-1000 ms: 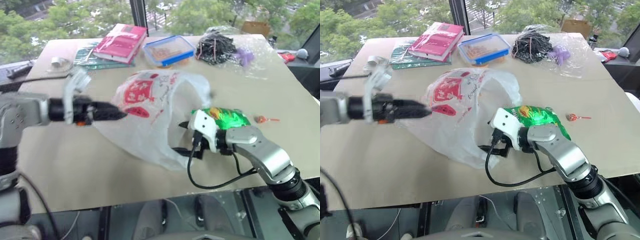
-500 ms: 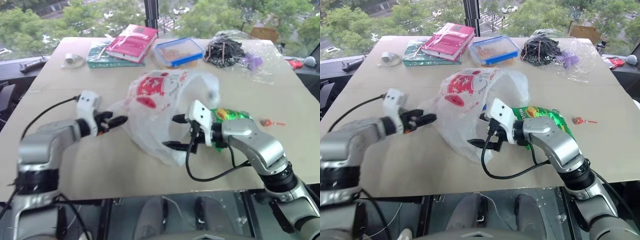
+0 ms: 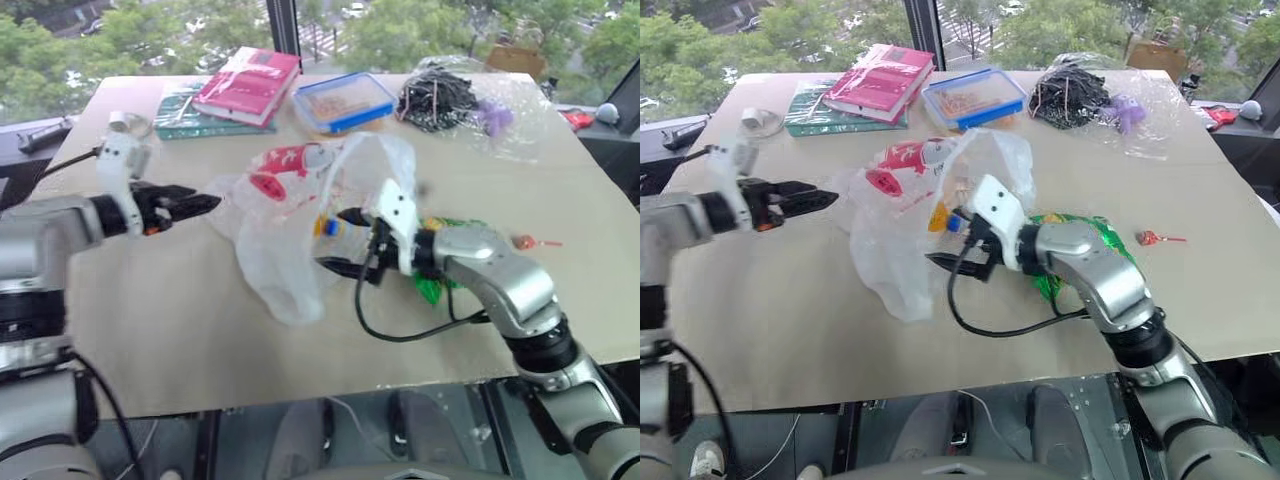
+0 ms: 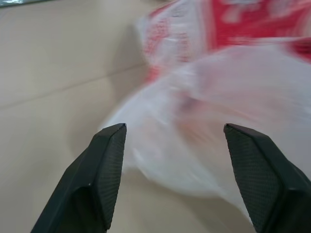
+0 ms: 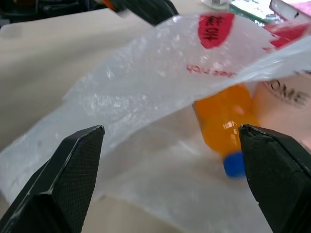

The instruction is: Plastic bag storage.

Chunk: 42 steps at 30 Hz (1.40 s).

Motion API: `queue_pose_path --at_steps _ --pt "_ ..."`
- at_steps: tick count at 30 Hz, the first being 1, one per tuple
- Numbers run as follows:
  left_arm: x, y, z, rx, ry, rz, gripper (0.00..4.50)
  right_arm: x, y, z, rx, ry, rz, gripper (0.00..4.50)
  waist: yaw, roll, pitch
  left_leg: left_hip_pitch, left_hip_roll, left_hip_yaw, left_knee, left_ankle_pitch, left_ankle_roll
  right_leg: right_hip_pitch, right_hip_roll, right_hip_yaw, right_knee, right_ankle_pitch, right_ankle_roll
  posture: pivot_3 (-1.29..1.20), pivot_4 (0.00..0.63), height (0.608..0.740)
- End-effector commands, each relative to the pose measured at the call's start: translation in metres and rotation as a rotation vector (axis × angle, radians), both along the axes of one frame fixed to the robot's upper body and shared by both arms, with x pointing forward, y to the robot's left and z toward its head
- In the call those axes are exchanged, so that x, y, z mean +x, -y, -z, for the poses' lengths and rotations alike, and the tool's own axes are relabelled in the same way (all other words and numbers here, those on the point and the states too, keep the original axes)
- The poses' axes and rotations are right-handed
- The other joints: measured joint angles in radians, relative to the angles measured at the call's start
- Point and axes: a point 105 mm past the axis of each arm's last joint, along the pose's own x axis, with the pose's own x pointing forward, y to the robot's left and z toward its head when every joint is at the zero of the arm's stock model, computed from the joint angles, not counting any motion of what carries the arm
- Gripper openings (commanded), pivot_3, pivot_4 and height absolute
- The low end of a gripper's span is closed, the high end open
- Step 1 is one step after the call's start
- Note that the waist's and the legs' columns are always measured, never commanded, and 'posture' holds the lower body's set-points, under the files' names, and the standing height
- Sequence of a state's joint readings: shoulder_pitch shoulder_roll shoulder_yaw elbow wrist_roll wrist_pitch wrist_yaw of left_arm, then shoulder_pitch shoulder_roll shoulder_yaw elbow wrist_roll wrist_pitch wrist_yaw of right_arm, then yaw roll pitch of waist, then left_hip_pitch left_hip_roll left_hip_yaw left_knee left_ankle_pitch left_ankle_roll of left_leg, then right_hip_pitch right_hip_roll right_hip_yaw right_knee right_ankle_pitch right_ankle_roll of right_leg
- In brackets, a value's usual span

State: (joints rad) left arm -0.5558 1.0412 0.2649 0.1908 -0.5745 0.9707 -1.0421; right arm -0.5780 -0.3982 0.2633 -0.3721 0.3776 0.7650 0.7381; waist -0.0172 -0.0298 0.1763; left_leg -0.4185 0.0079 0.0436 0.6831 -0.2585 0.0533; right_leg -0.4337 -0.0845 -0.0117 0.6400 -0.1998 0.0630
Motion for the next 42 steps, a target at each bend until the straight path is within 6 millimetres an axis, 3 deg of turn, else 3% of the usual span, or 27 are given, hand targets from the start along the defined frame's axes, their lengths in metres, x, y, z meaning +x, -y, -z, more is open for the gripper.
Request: queue_pose_path --at_steps 1,3,5,8,11,13,17,25,28,34,37,39,42 --pt "-0.038 0.025 -0.037 -0.055 0.032 0.212 4.39 -0.014 0.030 -0.019 0.011 0.079 0.040 4.50 0.006 0.000 0.000 0.000 0.000 0.000 0.000 0.000 0.000 0.000 0.000 0.000 0.000 0.000 0.000 0.00 0.150 0.740" --pt "-0.057 0.051 -0.048 -0.050 0.028 0.336 4.39 -0.022 0.046 -0.021 -0.006 0.098 0.080 4.50 0.011 0.000 0.000 0.000 0.000 -0.001 0.000 0.000 0.000 0.001 -0.001 -0.001 0.000 0.000 0.000 0.00 0.150 0.740" --pt "-0.063 0.075 -0.054 -0.042 0.047 0.410 4.39 -0.026 0.059 -0.021 -0.033 0.112 0.125 4.50 0.011 0.000 0.000 0.001 0.000 -0.002 0.001 -0.001 0.002 0.002 -0.001 -0.002 0.000 0.000 0.000 0.00 0.150 0.740" --pt "-0.036 0.129 -0.037 0.126 0.148 0.386 4.39 -0.032 0.088 -0.023 -0.097 0.135 0.254 4.50 0.032 0.003 0.000 0.003 -0.001 -0.003 0.002 -0.002 0.003 0.005 -0.001 -0.002 0.000 -0.002 -0.003 0.00 0.150 0.740" --pt "-0.018 0.152 -0.029 0.176 0.192 0.302 4.39 -0.037 0.102 -0.024 -0.133 0.142 0.322 4.50 0.030 0.003 -0.001 0.006 -0.003 -0.005 0.004 -0.002 0.004 0.011 0.000 -0.002 -0.001 0.000 0.001 0.00 0.150 0.740" --pt "-0.016 0.172 -0.018 0.231 0.225 0.296 4.39 -0.045 0.115 -0.023 -0.174 0.146 0.380 4.50 0.022 0.002 0.000 0.006 -0.002 -0.004 0.004 -0.002 0.004 0.011 0.002 0.000 -0.001 0.000 0.001 0.00 0.150 0.740" --pt "-0.008 0.190 -0.008 0.373 0.319 0.248 4.39 -0.063 0.133 -0.021 -0.226 0.135 0.459 4.50 0.027 0.002 0.000 0.005 -0.001 -0.005 0.002 -0.002 0.004 0.009 0.002 0.000 -0.002 0.000 0.000 0.00 0.150 0.740" --pt "0.019 0.202 0.010 0.533 0.403 0.168 4.39 -0.077 0.152 -0.016 -0.255 0.103 0.583 4.50 0.032 0.002 0.000 0.005 -0.001 -0.005 0.003 -0.003 0.005 0.010 0.002 0.000 -0.004 -0.001 0.000 0.00 0.150 0.740" --pt "0.028 0.203 0.012 0.562 0.439 0.144 3.64 -0.079 0.162 -0.009 -0.287 0.084 0.639 4.50 0.032 0.002 0.000 0.005 -0.001 -0.005 0.003 -0.003 0.005 0.010 0.002 0.000 -0.005 -0.003 -0.003 0.00 0.150 0.740" --pt "0.042 0.200 0.013 0.549 0.479 0.110 1.14 -0.080 0.194 0.022 -0.504 0.080 0.770 4.50 0.032 0.002 0.000 0.004 -0.002 -0.005 0.003 -0.003 0.005 0.010 0.002 -0.001 -0.006 -0.001 -0.001 0.00 0.150 0.740" --pt "0.044 0.197 0.000 0.459 0.485 0.095 0.08 -0.073 0.203 0.034 -0.581 0.135 0.789 4.50 0.031 0.002 0.000 0.004 -0.002 -0.004 0.003 -0.003 0.005 0.010 0.002 -0.001 -0.007 -0.001 0.001 0.00 0.150 0.740" --pt "0.046 0.189 -0.015 0.380 0.484 0.076 0.08 -0.062 0.209 0.046 -0.644 0.199 0.808 4.50 0.028 0.002 -0.001 0.004 -0.001 -0.004 0.003 -0.003 0.005 0.010 0.002 0.000 -0.007 -0.001 0.001 0.00 0.150 0.740" --pt "0.045 0.184 -0.021 0.335 0.461 0.082 0.08 -0.052 0.212 0.059 -0.677 0.262 0.825 4.50 0.028 0.002 -0.001 0.005 -0.001 -0.004 0.003 -0.002 0.005 0.010 0.003 -0.001 -0.006 -0.002 0.002 0.00 0.150 0.740"
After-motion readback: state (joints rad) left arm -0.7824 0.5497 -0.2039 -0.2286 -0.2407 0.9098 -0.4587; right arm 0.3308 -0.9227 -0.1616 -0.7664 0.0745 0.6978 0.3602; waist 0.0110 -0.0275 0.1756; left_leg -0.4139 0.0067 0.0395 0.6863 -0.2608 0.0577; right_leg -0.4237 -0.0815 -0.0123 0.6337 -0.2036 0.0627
